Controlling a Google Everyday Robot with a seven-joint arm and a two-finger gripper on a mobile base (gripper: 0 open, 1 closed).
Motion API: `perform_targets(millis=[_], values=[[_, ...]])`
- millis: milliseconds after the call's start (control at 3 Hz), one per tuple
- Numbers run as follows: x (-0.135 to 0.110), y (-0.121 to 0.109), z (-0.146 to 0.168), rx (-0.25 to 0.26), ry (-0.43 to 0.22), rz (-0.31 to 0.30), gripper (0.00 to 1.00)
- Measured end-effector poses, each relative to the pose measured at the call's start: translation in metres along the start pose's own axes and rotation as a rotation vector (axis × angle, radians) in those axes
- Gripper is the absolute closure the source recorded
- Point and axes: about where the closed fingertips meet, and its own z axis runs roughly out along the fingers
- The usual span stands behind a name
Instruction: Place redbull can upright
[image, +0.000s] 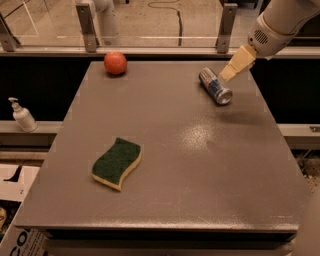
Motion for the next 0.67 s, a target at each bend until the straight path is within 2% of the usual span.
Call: perform_targets(millis=[667], values=[[-0.025,-0.018,0.021,-0.038,-0.017,0.198,0.00]])
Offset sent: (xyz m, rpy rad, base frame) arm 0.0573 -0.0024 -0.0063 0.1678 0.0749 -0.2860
